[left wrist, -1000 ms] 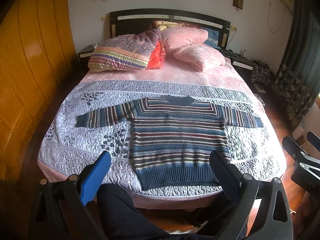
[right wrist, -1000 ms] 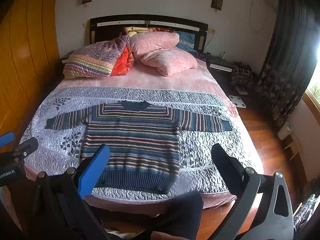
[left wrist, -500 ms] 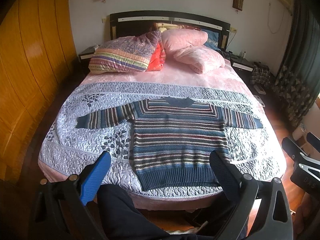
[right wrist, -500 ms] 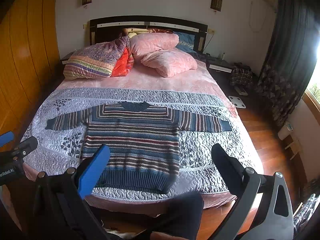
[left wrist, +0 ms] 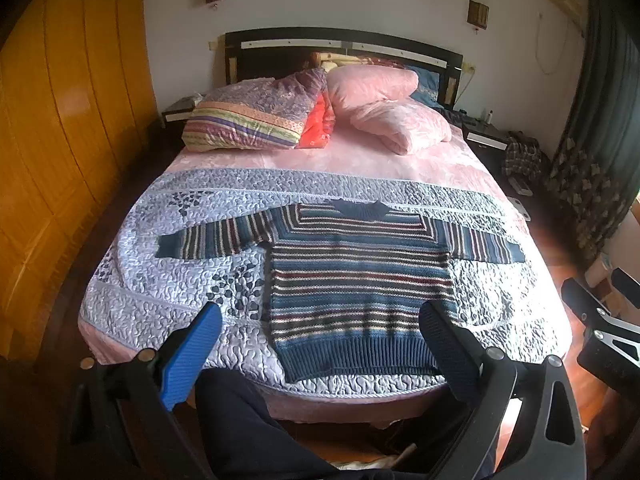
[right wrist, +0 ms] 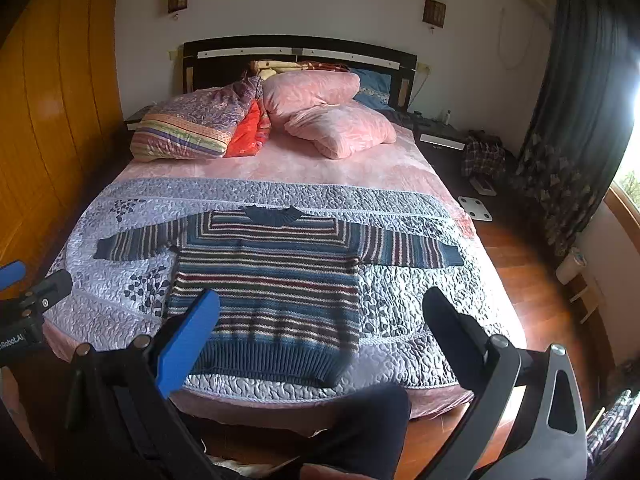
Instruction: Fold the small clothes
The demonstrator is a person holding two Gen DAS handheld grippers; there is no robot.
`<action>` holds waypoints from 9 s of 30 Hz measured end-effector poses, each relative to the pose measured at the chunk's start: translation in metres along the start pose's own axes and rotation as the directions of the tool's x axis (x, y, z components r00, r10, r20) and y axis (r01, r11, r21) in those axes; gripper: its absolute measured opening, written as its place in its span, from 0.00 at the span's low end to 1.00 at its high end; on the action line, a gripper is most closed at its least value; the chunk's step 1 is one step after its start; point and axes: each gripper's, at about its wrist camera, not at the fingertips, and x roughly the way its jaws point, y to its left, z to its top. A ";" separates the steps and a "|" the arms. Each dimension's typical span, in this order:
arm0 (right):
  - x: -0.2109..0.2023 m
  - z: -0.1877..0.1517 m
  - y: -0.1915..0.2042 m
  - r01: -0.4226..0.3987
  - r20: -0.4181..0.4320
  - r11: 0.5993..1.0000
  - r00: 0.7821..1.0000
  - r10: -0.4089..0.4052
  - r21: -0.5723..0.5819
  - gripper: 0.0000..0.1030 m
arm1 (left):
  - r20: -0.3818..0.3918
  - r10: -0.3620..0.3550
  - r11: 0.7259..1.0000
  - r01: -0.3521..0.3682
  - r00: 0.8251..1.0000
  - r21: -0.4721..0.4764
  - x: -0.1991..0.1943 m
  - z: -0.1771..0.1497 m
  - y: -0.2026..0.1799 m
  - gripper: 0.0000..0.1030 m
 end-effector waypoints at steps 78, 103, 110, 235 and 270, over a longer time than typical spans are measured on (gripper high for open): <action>0.666 -0.144 -0.526 -0.131 0.110 0.053 0.948 0.299 0.990 0.46 | -0.190 -0.354 0.885 0.262 0.916 -0.385 0.350 0.030 0.005 0.96; 0.532 0.081 -0.306 -0.298 0.120 0.768 0.952 0.280 0.567 0.11 | -0.191 -0.388 0.895 0.320 0.901 -0.311 0.351 0.058 0.012 0.96; 0.537 0.098 -0.188 -0.249 0.025 0.901 0.966 0.257 0.354 0.11 | -0.196 -0.398 0.899 0.338 0.896 -0.278 0.367 0.075 0.003 0.96; 0.417 -0.042 0.082 -0.464 -0.230 0.886 0.861 0.454 0.008 0.52 | -0.008 -0.082 0.477 0.033 0.997 -0.878 0.487 -0.012 0.482 0.60; 0.398 -0.026 0.073 -0.483 -0.232 0.867 0.835 0.499 0.127 0.52 | 0.274 -0.281 0.806 0.381 0.920 -0.454 0.406 0.180 0.311 0.07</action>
